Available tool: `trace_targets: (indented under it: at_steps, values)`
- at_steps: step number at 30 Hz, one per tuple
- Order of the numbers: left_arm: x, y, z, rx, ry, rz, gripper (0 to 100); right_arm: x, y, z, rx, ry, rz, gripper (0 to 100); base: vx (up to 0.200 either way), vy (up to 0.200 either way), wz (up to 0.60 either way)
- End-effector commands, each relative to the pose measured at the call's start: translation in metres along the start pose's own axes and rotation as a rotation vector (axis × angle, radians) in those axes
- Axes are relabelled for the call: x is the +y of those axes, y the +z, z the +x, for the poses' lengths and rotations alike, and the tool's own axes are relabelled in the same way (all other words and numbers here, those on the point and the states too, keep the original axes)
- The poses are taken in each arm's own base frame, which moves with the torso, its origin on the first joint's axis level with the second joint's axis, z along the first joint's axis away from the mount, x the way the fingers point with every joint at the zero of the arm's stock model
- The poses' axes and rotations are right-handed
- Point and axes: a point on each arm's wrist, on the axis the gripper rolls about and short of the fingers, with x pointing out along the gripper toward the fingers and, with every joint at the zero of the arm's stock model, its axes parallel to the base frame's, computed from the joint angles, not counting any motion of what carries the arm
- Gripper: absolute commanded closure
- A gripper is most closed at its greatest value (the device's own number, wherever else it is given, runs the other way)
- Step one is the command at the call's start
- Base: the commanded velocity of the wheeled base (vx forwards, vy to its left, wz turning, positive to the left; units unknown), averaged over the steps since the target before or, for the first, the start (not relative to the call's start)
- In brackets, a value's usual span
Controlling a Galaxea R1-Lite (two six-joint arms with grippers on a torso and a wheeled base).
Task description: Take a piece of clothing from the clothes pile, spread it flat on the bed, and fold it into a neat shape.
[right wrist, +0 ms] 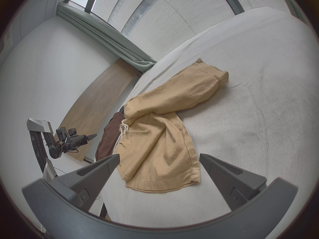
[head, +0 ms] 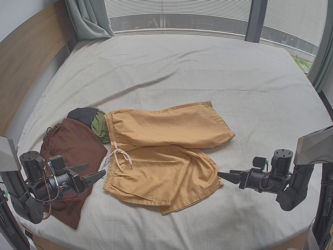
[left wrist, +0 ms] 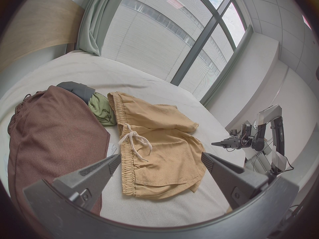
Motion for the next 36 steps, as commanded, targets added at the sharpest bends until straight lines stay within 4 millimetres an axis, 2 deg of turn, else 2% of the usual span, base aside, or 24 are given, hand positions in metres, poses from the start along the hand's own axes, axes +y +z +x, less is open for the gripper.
trace_targets:
  at_steps: [1,22,36]
  values:
    - [0.001,-0.004,0.000,0.014,0.001,-0.008,0,-0.005,-0.006,0.003,0.018,-0.009,0.013,0,0.000,0.000,0.00]
    - [0.003,-0.001,0.000,0.001,0.006,0.000,0,-0.028,-0.034,0.020,0.094,-0.048,0.067,0,0.000,0.000,0.00]
    - [0.002,-0.001,0.000,0.002,-0.003,0.000,0,-0.029,-0.038,0.030,0.100,-0.032,0.056,0,0.000,0.000,0.00]
